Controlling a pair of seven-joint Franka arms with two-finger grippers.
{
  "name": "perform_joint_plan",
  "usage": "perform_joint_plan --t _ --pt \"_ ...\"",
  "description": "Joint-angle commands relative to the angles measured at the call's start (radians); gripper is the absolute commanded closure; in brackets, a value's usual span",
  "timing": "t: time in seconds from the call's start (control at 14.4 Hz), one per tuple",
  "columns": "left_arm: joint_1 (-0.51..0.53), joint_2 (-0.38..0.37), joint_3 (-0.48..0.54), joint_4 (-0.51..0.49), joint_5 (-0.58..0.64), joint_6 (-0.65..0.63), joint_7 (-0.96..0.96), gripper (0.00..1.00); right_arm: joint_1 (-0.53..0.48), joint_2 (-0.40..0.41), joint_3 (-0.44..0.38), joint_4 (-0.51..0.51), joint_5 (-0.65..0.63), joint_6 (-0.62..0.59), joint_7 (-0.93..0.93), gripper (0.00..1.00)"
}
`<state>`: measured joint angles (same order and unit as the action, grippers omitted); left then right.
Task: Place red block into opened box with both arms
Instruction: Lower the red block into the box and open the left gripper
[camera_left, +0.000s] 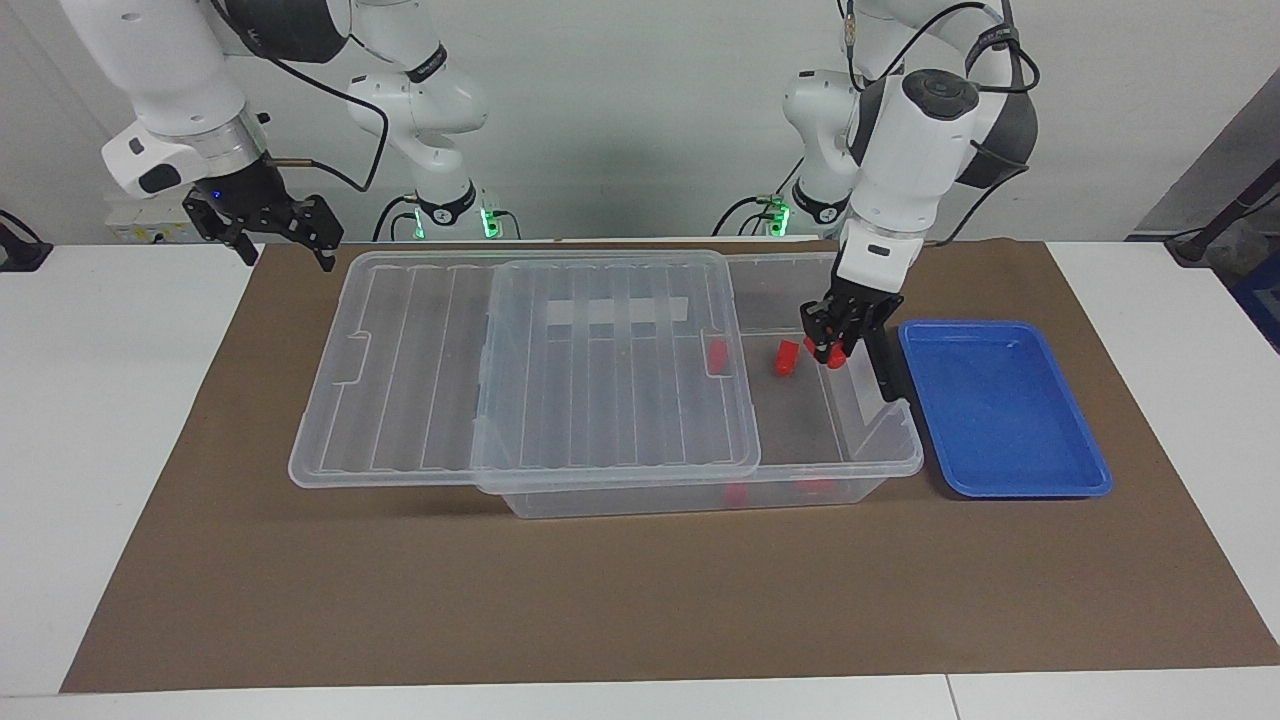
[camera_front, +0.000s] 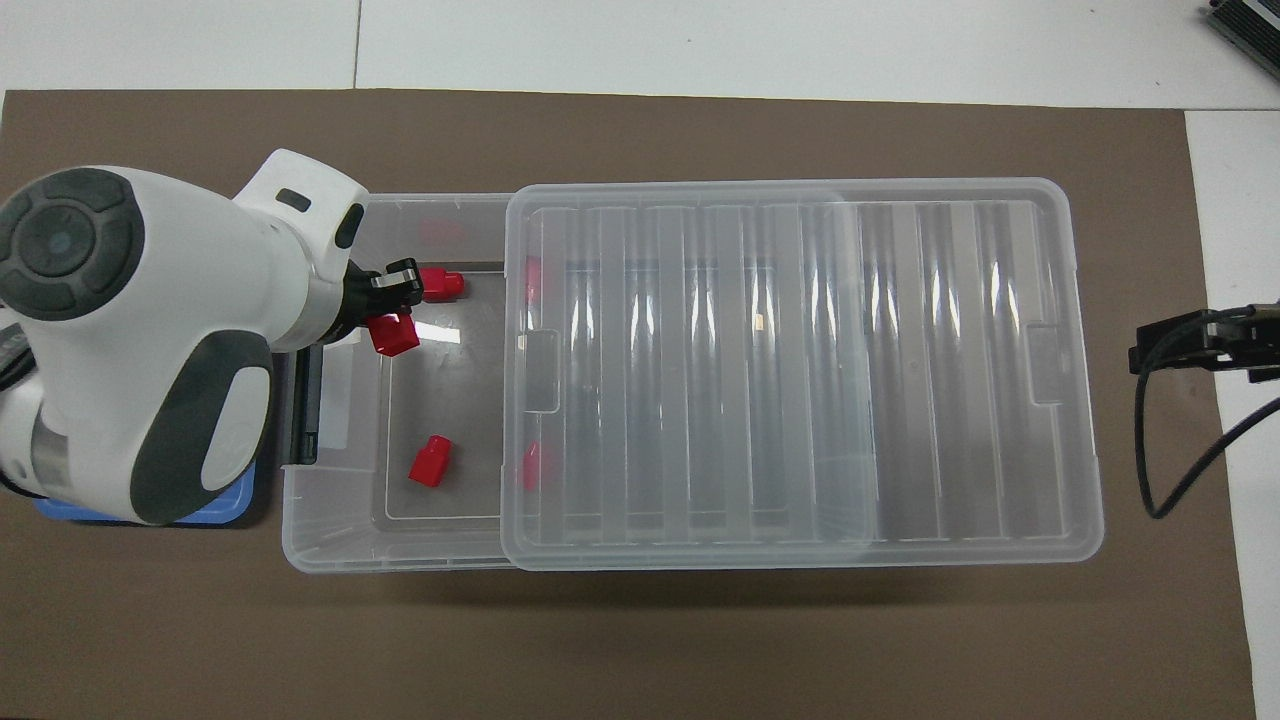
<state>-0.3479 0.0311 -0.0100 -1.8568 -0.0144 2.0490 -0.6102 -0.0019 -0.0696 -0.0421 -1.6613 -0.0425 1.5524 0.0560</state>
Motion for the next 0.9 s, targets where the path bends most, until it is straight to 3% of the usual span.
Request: perform_joint_plan --t 0.0,0.14,0.83 --pt "-0.014 -0.016 0.015 -0.080 0.005 0.083 -0.014 1.00 0.037 -0.002 -0.013 0.008 0.009 -0.008 0.015 0.00" --pt "-0.016 -0.013 0.016 -0.137 0.008 0.156 -0.014 1.00 0.071 -0.001 -0.062 0.008 0.007 -0.008 0.013 0.00" --pt "-0.017 0.004 0.016 -0.281 0.047 0.359 -0.035 1.00 0.071 -0.001 -0.062 0.002 0.007 0.002 0.016 0.00"
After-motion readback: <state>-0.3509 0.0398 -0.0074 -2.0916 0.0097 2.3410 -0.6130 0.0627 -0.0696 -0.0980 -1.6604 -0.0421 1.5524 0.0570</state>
